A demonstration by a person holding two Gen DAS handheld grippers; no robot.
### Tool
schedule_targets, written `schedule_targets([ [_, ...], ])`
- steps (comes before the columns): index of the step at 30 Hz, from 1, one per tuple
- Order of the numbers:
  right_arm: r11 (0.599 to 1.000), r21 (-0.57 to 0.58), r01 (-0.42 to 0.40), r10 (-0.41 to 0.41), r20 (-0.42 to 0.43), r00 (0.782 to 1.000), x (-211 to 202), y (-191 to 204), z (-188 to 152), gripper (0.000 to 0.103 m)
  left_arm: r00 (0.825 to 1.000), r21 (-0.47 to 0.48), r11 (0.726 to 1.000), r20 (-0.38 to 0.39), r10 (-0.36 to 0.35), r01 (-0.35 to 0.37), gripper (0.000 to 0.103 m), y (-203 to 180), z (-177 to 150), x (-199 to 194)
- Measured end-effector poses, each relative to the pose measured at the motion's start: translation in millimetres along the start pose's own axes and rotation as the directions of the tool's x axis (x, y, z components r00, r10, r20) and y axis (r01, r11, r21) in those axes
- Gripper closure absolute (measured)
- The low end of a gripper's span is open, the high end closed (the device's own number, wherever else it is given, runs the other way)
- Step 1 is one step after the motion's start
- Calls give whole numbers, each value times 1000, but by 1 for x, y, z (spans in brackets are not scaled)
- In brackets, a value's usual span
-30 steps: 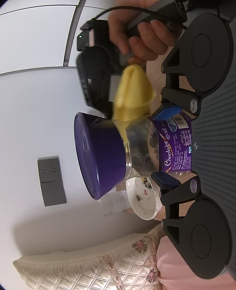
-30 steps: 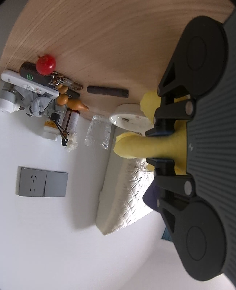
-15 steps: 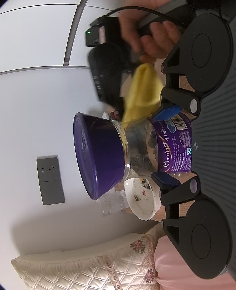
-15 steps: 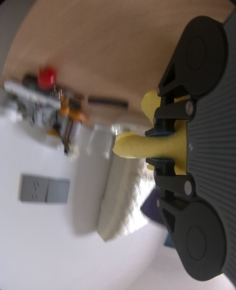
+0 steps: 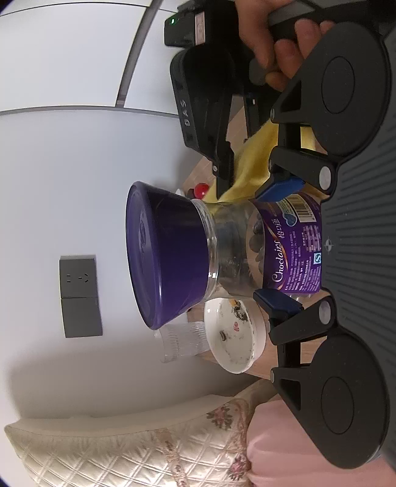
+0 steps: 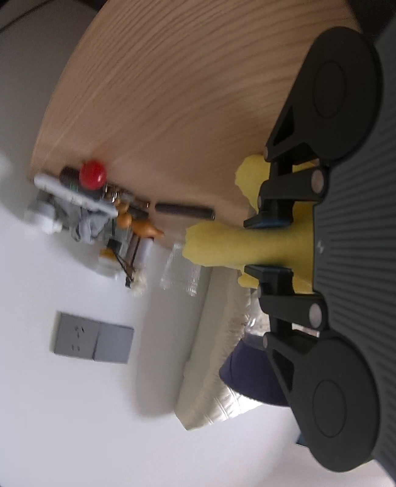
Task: Clean container
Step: 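Rub the cloth along the jar's side with the right gripper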
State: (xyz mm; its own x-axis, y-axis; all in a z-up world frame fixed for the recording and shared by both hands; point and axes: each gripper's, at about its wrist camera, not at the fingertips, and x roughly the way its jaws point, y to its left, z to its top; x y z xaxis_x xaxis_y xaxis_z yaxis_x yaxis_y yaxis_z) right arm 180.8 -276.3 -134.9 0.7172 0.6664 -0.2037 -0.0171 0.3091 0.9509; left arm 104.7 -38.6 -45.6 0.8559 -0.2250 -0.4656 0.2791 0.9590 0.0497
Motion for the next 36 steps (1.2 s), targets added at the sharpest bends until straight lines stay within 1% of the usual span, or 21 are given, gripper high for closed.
schedule_targets([
  [3, 998, -22, -56, 56, 15, 998, -8, 15, -5, 77, 1000, -2, 1000, -2, -6, 6, 36, 1, 0, -1],
  [5, 997, -41, -69, 70, 32, 997, -12, 20, -9, 77, 1000, -6, 1000, -3, -10, 10, 36, 2, 0, -1],
  [6, 997, -44, -67, 68, 40, 997, -13, 20, -11, 77, 1000, -7, 1000, -3, -11, 11, 36, 2, 0, -1],
  [10, 1000, 10, 2, -3, 56, 998, -14, 2, -17, 77, 1000, -5, 1000, -6, -15, 15, 36, 2, -1, -2],
  [12, 1000, 13, 15, -15, 54, 998, -15, 3, -17, 78, 1000, 0, 1000, -9, -15, 15, 36, 2, -1, -2],
  [16, 998, -41, -39, 41, 58, 997, -18, 24, -15, 77, 1000, -8, 1000, -9, -23, 23, 36, 4, -1, -2],
  [18, 998, -53, -42, 46, 62, 997, -19, 27, -15, 78, 1000, -7, 1000, -9, -23, 23, 36, 4, -1, -2],
  [19, 998, -45, -38, 41, 62, 997, -19, 23, -16, 78, 1000, -5, 1000, -9, -24, 24, 36, 5, -1, -2],
  [21, 999, -37, 15, -13, 64, 998, -20, 13, -19, 78, 1000, 0, 1000, -10, -24, 24, 36, 5, -1, -1],
  [23, 995, -62, 75, -70, 69, 995, -20, 4, -22, 78, 1000, 5, 1000, -11, -25, 25, 36, 6, -1, 0],
  [24, 995, -60, 80, -76, 69, 995, -20, 3, -21, 78, 1000, 5, 1000, -12, -26, 26, 36, 6, -1, 1],
  [26, 997, -35, 62, -60, 68, 996, -18, 3, -19, 78, 999, 9, 1000, -15, -28, 28, 36, 8, 0, 1],
  [30, 997, -82, -8, 13, 66, 998, -22, 23, -19, 78, 999, 20, 999, -17, -38, 38, 36, 10, 1, 2],
  [32, 995, -101, -14, 21, 69, 997, -23, 27, -19, 78, 999, 21, 999, -15, -44, 45, 35, 12, 2, 2],
  [33, 995, -100, -3, 10, 71, 997, -22, 25, -20, 78, 999, 28, 999, -8, -43, 44, 33, 13, 3, 3],
  [35, 994, -79, 71, -66, 68, 996, -22, 17, -20, 79, 999, 54, 998, 16, -44, 43, 28, 14, 7, 3],
  [36, 993, -77, 91, -85, 75, 994, -24, 14, -21, 80, 999, 71, 997, 27, -45, 43, 26, 14, 9, 4],
])
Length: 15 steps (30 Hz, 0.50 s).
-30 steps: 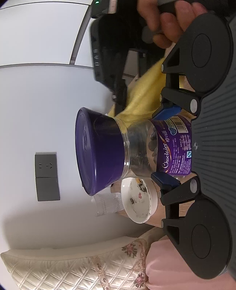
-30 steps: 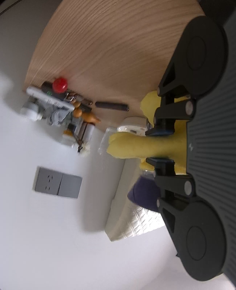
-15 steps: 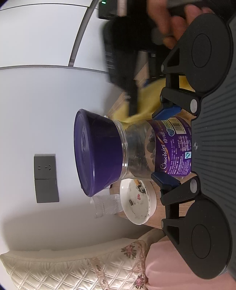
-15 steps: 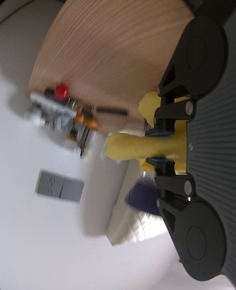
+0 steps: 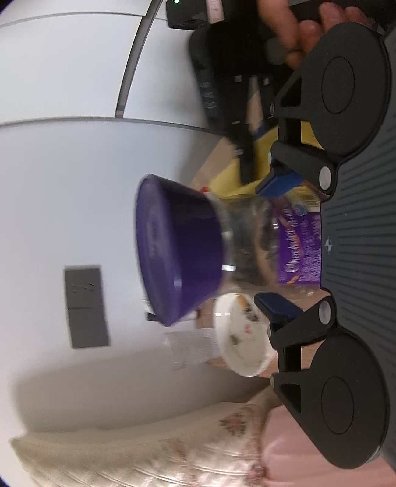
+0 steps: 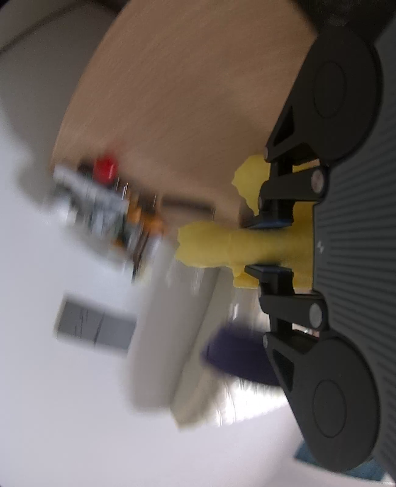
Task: Clean container
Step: 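Rub the cloth along the jar's side with the right gripper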
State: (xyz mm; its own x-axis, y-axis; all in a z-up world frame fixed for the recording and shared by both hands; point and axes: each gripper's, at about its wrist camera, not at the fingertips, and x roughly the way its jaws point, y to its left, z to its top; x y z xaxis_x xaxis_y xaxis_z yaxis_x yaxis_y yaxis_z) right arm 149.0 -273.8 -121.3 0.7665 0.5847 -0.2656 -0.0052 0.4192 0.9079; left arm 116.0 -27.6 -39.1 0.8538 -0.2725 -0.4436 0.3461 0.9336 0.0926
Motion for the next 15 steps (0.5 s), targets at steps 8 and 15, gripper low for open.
schedule_targets([
  [8, 1000, -7, -25, 25, 86, 996, -22, -9, 1, 80, 1000, 27, 1000, -2, 9, -9, 24, -6, 11, 13],
  [15, 999, 28, -26, 23, 91, 996, -36, -30, -4, 80, 983, -61, 983, -66, 169, -173, 24, -37, 24, 17],
])
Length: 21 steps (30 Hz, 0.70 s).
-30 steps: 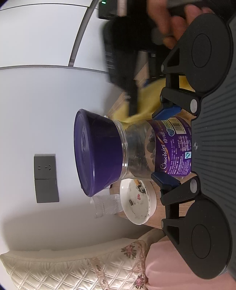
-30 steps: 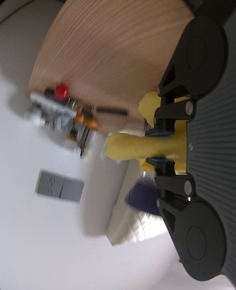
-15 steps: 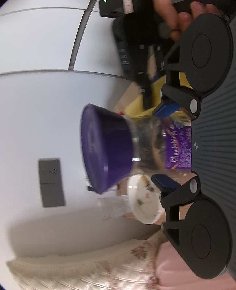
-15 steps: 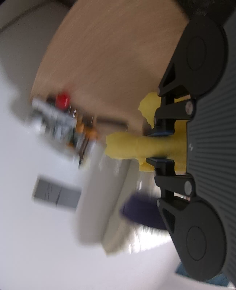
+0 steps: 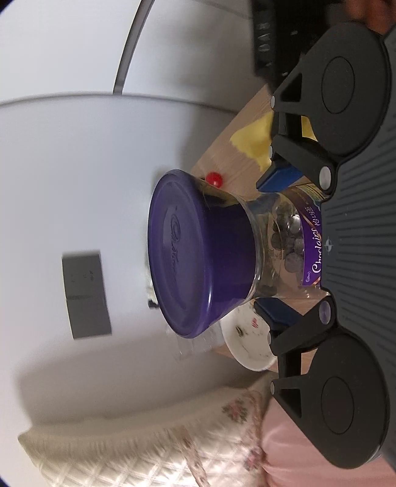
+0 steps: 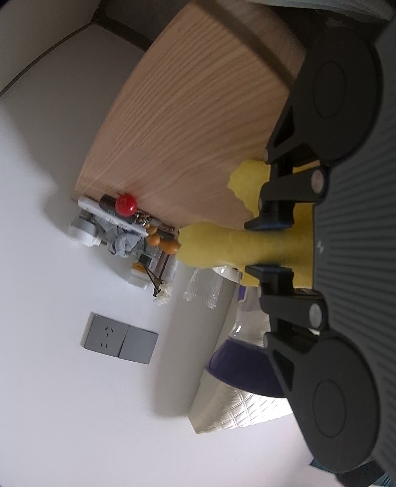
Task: Clean container
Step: 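Rub the cloth along the jar's side with the right gripper, then wipe the jar's label side with the cloth in the right gripper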
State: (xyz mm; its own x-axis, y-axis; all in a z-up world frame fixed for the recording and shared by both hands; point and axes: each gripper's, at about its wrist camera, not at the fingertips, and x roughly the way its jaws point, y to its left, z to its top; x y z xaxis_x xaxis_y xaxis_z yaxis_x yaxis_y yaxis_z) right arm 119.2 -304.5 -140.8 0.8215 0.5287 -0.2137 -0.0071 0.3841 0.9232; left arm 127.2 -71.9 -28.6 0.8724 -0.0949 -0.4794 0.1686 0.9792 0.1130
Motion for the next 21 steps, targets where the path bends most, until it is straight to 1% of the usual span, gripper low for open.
schedule_targets([
  [3, 1000, 1, -4, 4, 15, 1000, -7, -5, 2, 80, 996, -44, 995, -32, 85, -87, 24, -17, 6, 0],
  [6, 1000, -2, 0, 0, 39, 999, -15, -9, 8, 80, 991, -65, 989, -36, 130, -132, 24, -29, 7, -1],
  [8, 1000, -1, -1, 1, 51, 999, -20, -10, 12, 80, 994, -68, 992, -23, 107, -108, 22, -26, 4, -4],
  [11, 1000, -7, -16, 16, 61, 998, -22, -7, 18, 80, 1000, -65, 998, 0, 25, -25, 8, -18, -3, -10],
  [14, 999, -17, -46, 47, 52, 998, -16, 5, 23, 80, 998, -62, 998, 57, -14, 18, 8, -9, -14, -23],
  [17, 995, -28, -96, 97, 43, 994, -11, 20, 28, 80, 993, -38, 996, 88, -83, 87, 8, 3, -20, -30],
  [18, 994, -26, -106, 107, 40, 993, -9, 24, 29, 80, 991, -27, 994, 96, -98, 101, 11, 6, -22, -31],
  [21, 991, -45, -124, 126, 43, 991, -4, 29, 32, 80, 989, -1, 994, 105, -105, 105, 17, 13, -23, -29],
])
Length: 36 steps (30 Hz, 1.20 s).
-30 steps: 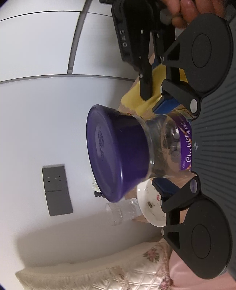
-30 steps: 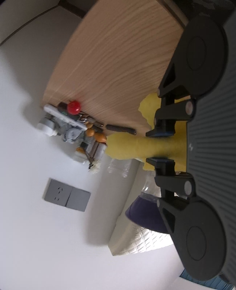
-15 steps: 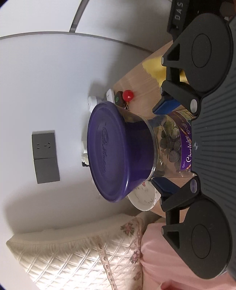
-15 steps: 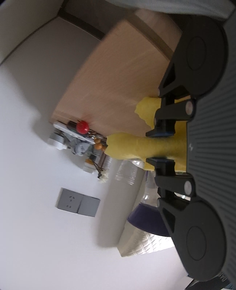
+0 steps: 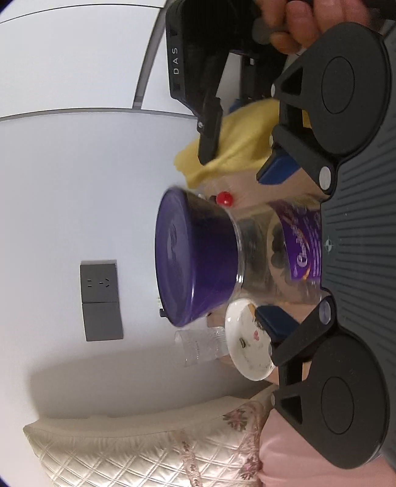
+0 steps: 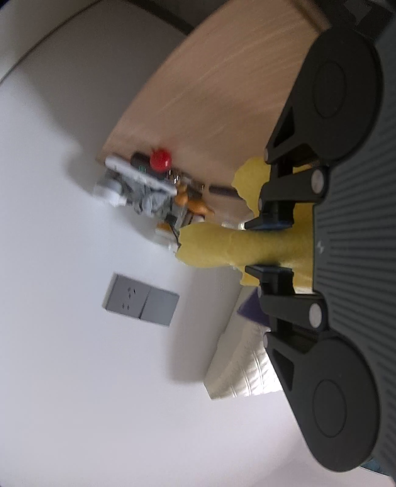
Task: Clean container
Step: 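Wipe the jar's label side with the cloth in the right gripper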
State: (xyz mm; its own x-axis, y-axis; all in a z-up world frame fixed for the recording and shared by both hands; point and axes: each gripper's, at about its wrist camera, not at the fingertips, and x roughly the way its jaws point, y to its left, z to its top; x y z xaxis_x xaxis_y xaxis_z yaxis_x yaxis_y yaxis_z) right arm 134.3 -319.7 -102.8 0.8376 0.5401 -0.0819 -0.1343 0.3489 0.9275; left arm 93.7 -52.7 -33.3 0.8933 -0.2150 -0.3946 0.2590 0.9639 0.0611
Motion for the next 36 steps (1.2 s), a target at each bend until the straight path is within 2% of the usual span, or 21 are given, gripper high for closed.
schedule_targets([
  [4, 1000, 22, 17, -17, -1, 1000, 13, -12, -4, 80, 999, 18, 999, 2, -49, 49, 28, 10, -9, 11],
  [7, 999, 42, 9, -8, -13, 1000, 23, -14, -10, 80, 995, 26, 996, 42, -87, 85, 27, 16, -16, 15],
  [12, 1000, -14, -28, 28, -15, 999, 41, -5, -18, 80, 985, 43, 992, 123, -122, 117, 28, 21, -28, 16],
  [15, 999, -47, 13, -12, 22, 1000, 41, -10, -29, 80, 980, 59, 990, 145, -134, 126, 28, 23, -31, 17],
  [21, 998, -22, 59, -58, 49, 997, 33, -24, -40, 80, 973, 29, 985, 156, -172, 170, 31, 31, -36, 18],
  [25, 999, -33, -22, 25, 67, 997, 30, -7, -39, 79, 958, -22, 972, 179, -226, 234, 32, 45, -44, 21],
  [29, 999, -33, 21, -18, 93, 996, 28, -11, -46, 79, 951, 20, 971, 197, -238, 239, 32, 44, -47, 20],
  [33, 997, 20, 74, -75, 86, 993, 27, -26, -49, 79, 950, 34, 970, 197, -244, 242, 32, 44, -49, 20],
  [36, 999, -2, 52, -52, 88, 995, 27, -15, -46, 79, 949, 43, 969, 197, -248, 244, 32, 44, -50, 21],
])
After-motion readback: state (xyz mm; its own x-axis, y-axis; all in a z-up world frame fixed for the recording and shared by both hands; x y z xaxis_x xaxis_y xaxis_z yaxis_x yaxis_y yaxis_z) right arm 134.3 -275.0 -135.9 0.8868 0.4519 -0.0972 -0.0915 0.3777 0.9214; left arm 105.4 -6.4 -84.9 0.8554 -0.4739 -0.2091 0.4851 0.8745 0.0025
